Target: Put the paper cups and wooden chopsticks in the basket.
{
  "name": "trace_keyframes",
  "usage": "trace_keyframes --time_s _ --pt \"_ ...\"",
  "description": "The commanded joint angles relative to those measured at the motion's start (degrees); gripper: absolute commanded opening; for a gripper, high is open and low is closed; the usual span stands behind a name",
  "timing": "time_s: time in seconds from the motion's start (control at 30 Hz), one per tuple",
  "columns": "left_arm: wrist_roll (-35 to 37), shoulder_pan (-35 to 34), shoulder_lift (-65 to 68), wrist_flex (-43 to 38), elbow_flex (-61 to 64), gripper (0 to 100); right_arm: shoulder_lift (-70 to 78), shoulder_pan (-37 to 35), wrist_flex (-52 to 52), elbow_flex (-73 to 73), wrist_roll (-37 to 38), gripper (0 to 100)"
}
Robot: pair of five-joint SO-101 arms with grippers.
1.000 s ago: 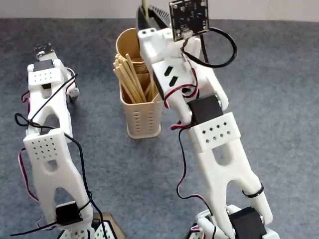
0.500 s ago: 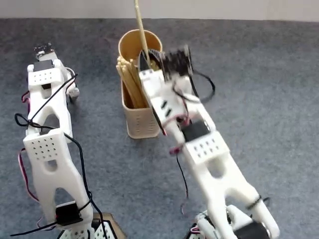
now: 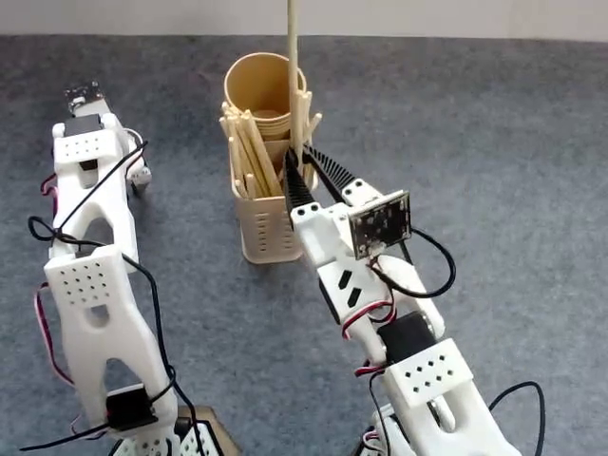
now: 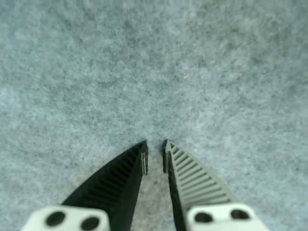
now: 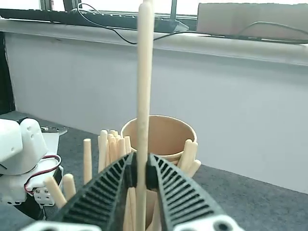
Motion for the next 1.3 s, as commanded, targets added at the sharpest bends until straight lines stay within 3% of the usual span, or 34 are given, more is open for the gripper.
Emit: trace_keyframes --time_s 0.0,0.2,0.43,0.73,0.93,1.03,1.27 --pt "0.6 -0.6 0.2 -1.6 -0.5 10 -0.6 -0.7 0.1 0.4 0.4 0.9" --pt "0.6 -0.6 0.2 -1.5 -0.6 10 1.9 -0.6 0.0 2.3 0.4 2.1" --pt "0.6 -0.6 0.2 -1.5 -0.6 10 4.4 -0.4 0.3 1.3 0.7 21.7" --pt "0.6 -0.6 0.2 -1.6 -0.7 10 4.4 -0.2 1.0 -2.8 0.7 22.4" --pt "0.6 -0.6 -0.2 -1.6 -1.9 10 4.9 -0.7 22.2 -27.2 0.5 22.4" --pt "0.3 -0.6 -0.3 0.9 -9.5 10 4.9 -1.4 33.2 -39.1 0.7 22.4" --pt "-12.7 -0.7 -5.5 25.8 -53.1 10 4.4 4.3 58.6 -55.2 2.3 20.7"
